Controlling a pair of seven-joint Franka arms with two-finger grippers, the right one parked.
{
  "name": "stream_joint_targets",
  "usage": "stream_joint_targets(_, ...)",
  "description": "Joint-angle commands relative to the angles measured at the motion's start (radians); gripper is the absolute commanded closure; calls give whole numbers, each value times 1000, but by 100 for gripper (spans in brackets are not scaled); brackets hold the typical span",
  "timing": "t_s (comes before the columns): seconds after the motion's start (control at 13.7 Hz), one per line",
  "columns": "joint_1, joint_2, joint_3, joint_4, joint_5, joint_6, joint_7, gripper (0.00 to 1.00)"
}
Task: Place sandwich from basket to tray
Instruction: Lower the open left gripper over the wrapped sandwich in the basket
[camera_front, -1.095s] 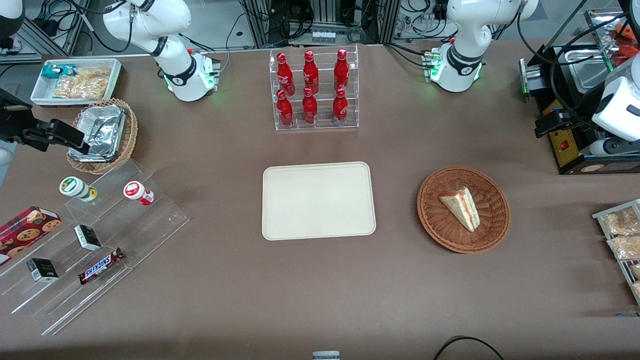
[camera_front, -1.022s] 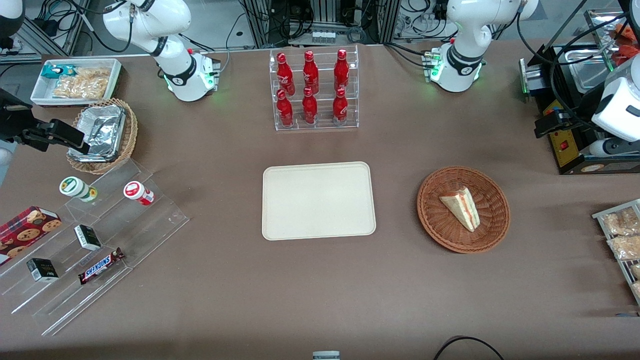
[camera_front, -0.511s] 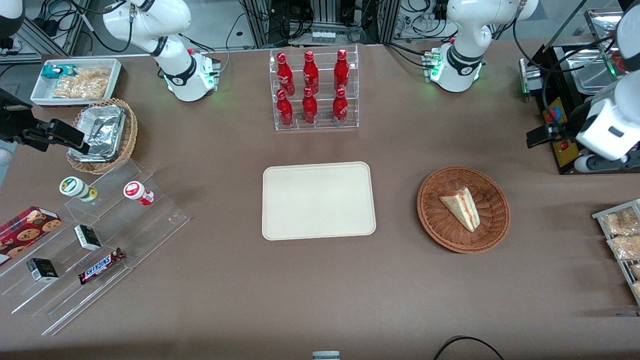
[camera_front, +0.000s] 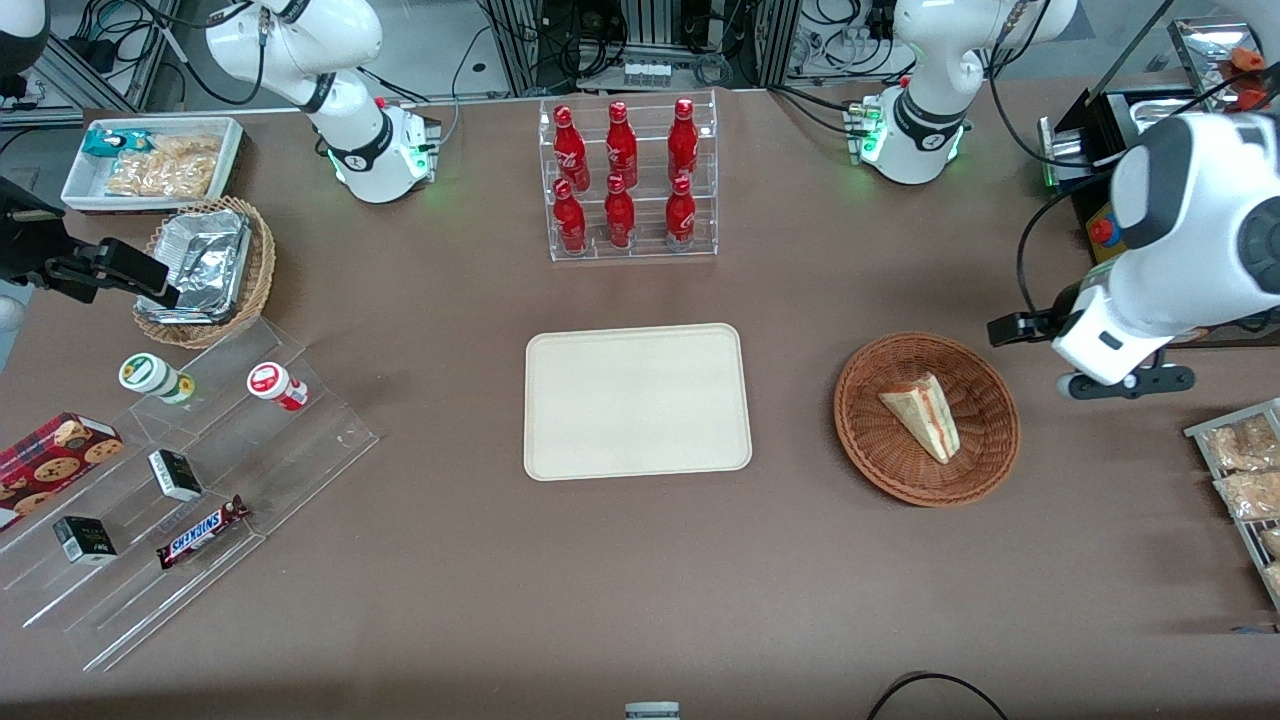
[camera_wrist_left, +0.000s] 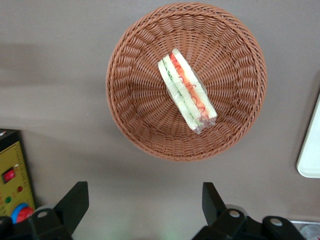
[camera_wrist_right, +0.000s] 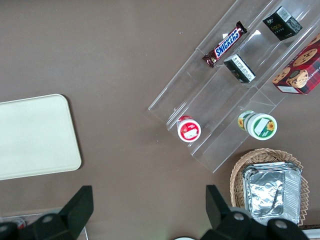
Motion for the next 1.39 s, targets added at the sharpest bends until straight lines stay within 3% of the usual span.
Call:
stream_joint_targets(0.0,-15,-24,4,-125,7,114,-5,0)
stream_joint_targets(0.22,-20,-29,4,-225,7,258,-38,0)
stream_joint_targets(0.51,-52,-27,2,-337,9,461,-274,0)
stream_joint_targets(0.95,-94,34,1,-340,11,578,-750,0)
stream_joint_targets(1.31,-94,86,1,-339,9,644,-953,0)
